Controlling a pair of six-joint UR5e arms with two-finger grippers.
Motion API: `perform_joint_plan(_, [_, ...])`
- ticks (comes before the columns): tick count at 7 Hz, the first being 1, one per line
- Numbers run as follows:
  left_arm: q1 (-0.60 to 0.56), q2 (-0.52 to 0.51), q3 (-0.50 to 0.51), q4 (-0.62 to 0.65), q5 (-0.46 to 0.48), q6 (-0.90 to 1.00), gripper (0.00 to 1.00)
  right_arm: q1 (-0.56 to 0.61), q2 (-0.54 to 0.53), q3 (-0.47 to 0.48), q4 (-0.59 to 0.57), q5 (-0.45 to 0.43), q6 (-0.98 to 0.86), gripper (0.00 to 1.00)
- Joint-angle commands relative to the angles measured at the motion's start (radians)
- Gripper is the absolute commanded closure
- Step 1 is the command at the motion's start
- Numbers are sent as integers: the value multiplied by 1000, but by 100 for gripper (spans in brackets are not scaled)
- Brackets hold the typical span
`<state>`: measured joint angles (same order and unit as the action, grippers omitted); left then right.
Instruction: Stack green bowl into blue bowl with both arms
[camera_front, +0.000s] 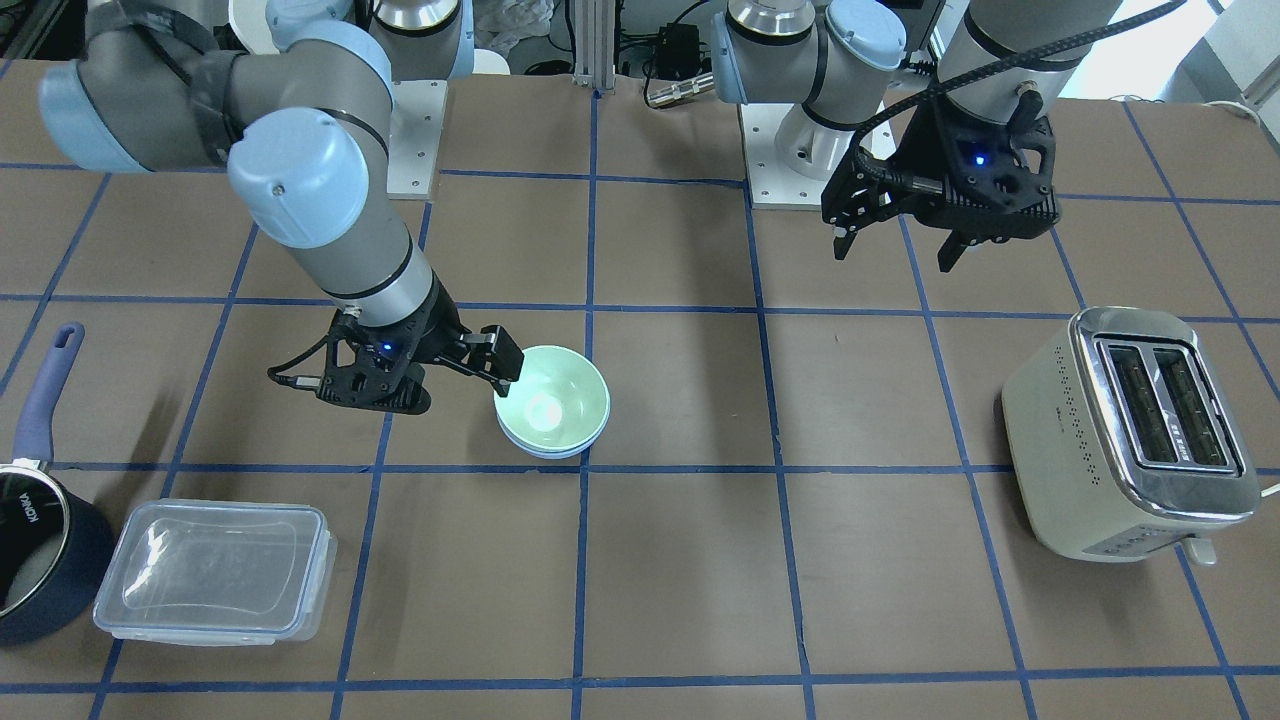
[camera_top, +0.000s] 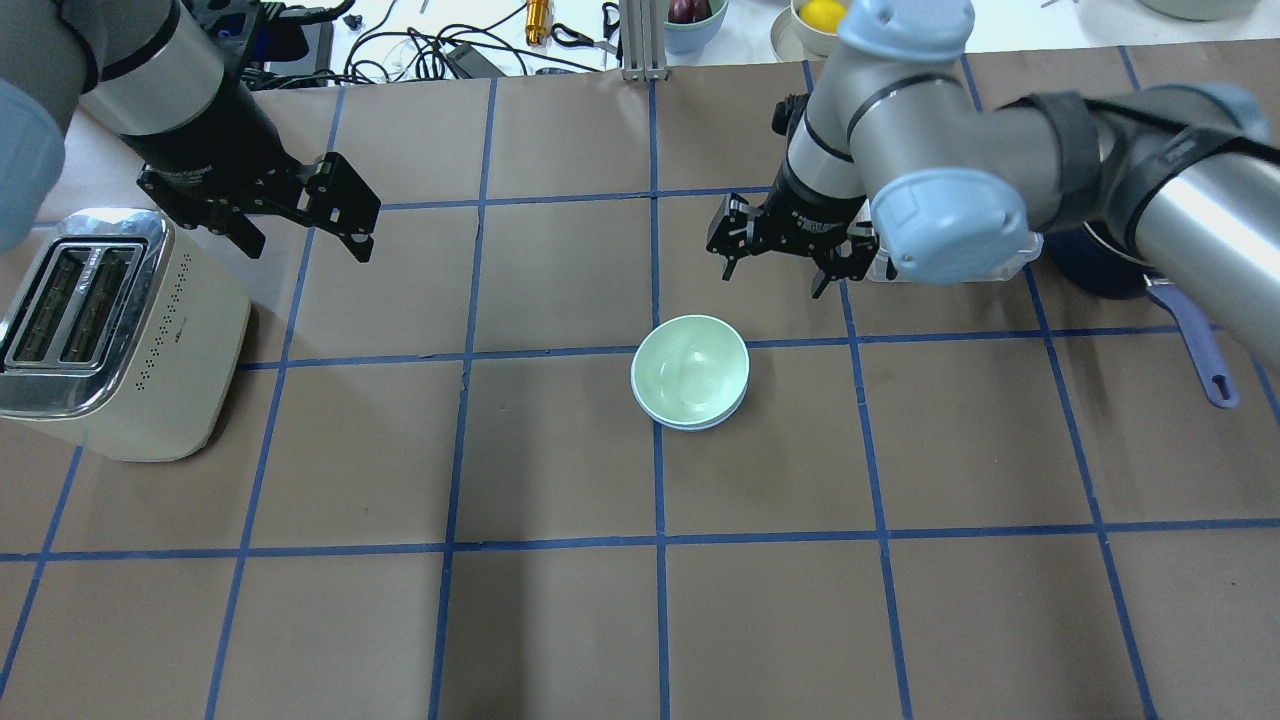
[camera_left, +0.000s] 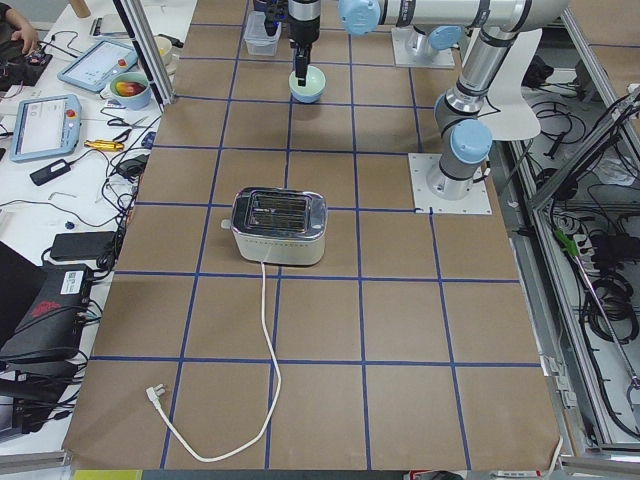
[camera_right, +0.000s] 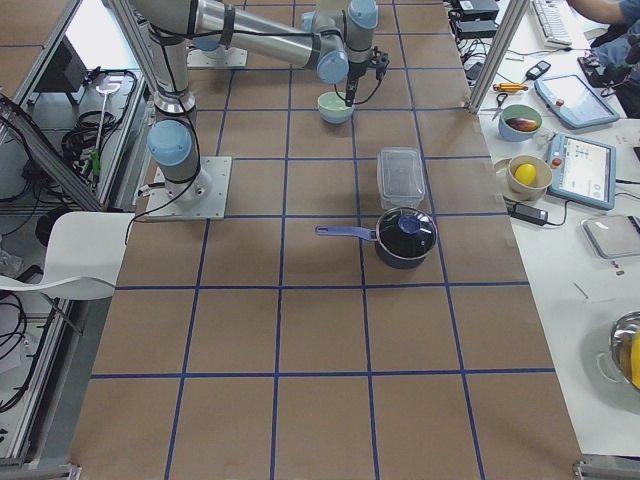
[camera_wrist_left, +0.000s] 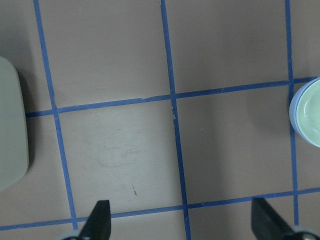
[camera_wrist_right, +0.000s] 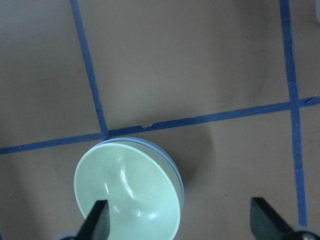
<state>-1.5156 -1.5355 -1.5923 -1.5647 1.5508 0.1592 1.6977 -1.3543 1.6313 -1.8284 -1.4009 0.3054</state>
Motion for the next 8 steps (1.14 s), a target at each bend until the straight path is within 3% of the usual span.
perform_joint_plan(1, [0, 0, 0, 0, 0, 0, 0, -15, -25, -276, 403, -42, -46, 0])
perform_joint_plan(2, [0, -5, 0, 2, 0, -1, 0, -50, -37, -330, 485, -108, -114, 0])
perform_joint_plan(5, [0, -5, 3, 3, 0, -1, 0, -150, -167, -321, 670, -132, -265, 2])
perform_joint_plan(8, [0, 2, 2, 3, 0, -1, 0, -147, -170, -295, 629, -205, -252, 7])
